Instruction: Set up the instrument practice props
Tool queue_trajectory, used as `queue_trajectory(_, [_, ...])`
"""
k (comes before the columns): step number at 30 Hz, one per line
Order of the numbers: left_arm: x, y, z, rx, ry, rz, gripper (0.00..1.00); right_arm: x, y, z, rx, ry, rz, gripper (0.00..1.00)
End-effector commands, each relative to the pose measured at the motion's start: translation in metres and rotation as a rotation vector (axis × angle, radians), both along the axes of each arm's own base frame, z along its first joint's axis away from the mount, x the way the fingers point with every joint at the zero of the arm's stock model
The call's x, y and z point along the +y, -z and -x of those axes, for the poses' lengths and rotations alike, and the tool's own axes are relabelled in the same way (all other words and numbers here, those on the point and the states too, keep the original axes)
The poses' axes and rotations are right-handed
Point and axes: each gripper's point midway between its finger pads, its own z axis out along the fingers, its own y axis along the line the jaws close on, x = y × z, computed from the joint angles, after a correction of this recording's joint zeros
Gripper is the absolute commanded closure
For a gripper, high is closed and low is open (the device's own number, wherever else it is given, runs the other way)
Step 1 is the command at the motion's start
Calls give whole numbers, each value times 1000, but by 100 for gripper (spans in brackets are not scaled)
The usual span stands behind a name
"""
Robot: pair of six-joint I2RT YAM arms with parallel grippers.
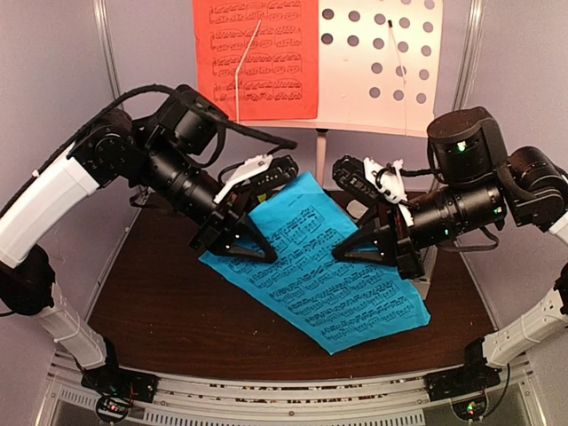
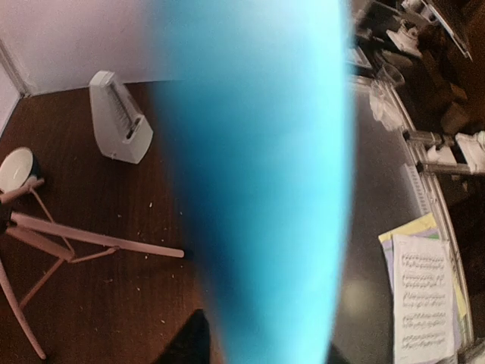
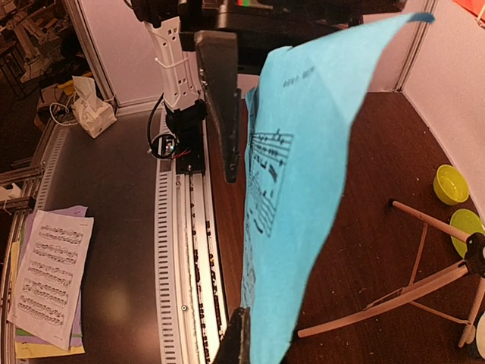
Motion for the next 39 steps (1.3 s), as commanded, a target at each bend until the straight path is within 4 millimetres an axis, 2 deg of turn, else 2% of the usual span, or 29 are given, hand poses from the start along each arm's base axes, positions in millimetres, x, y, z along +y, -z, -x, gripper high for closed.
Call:
queue_trajectory(1, [5,-37,-25,-153,-131,128,48,-15,-40,1,-53,19,-118,100])
queue_trajectory(5, [18,-69,-41,-221,-256,296,30,-31,-73,2,-62,40,-239,100])
queue_trajectory(6, [24,-82,-41,-237,-280,359,27,-35,-79,3,-62,47,-266,100])
queue_trajectory(10, [32,-112,-42,-238,-340,538,23,-52,-104,-1,-78,91,-371,100])
queue_trajectory(12, [31,-121,-42,-218,-352,599,22,-61,-118,-2,-82,111,-434,100])
queue_trajectory(18, [5,-144,-39,-93,-308,760,23,-86,-160,-2,-77,145,-647,100])
queue_trajectory(23, [-28,-164,-23,-43,-218,824,25,-103,-182,-2,-74,168,-756,100])
queue_trajectory(25, [-38,-168,-19,-34,-189,834,29,-108,-186,-2,-72,180,-785,100])
queue_trajectory(28, [-42,-180,-12,-21,-156,877,41,-113,-188,-4,-75,199,-810,100])
queue_trajectory(31, [-45,-188,-10,-7,-140,910,62,-116,-185,-8,-72,223,-829,100])
queue_trajectory(37, [-54,-202,-12,-16,-145,914,96,-118,-181,-15,-64,259,-851,100])
queue_trajectory(39, [-56,-206,-17,-23,-172,912,100,-122,-181,-17,-72,283,-855,100])
